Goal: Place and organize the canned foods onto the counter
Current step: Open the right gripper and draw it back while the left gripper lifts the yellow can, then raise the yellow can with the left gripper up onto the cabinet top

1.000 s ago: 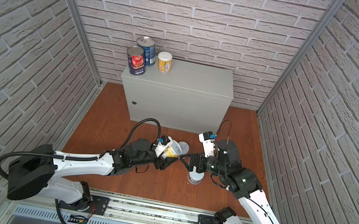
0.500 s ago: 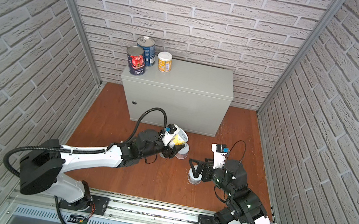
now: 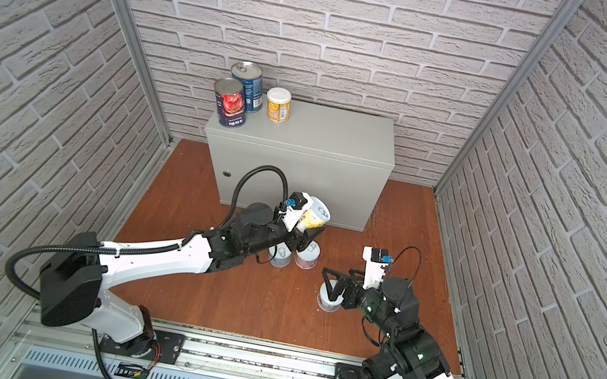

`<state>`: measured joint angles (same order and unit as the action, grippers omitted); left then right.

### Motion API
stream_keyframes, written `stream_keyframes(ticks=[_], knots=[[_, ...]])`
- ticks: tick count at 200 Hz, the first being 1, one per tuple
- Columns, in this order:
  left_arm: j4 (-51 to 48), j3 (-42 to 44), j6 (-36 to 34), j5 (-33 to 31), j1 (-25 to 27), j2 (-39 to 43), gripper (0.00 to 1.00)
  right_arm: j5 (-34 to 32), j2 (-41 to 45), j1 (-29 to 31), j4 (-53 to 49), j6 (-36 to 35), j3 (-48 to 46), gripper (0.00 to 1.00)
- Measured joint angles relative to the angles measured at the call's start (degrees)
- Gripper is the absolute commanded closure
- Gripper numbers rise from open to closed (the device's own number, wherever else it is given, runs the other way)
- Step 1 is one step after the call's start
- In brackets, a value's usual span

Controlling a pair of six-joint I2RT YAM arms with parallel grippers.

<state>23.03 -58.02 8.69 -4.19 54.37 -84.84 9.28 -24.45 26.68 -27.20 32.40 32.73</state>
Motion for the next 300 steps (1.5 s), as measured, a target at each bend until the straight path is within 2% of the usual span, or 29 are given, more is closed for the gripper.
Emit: stream_keyframes(ticks=[47, 104, 215, 300], knots=[[-4.44, -5.38, -1.92, -3.8, -0.76, 0.13, 0.49, 2.34, -0.07, 0.0, 4.39, 1.22, -2.84, 0.0], [-5.07, -10.38, -2.93, -7.34, -4.61, 1.01, 0.49, 3.43, -1.75, 0.0, 6.14, 1.38, -3.32, 0.0], [-4.57, -18.71, -5.16, -7.8, -13.94, 0.83, 0.49, 3.06, 3.91, 0.0, 3.63, 0.22, -3.34, 0.01], [-1.07, -21.27, -5.03, -8.41, -18.32, -4.68, 0.46, 1.95, 5.97, 0.0, 0.33, -0.28, -3.34, 0.01]])
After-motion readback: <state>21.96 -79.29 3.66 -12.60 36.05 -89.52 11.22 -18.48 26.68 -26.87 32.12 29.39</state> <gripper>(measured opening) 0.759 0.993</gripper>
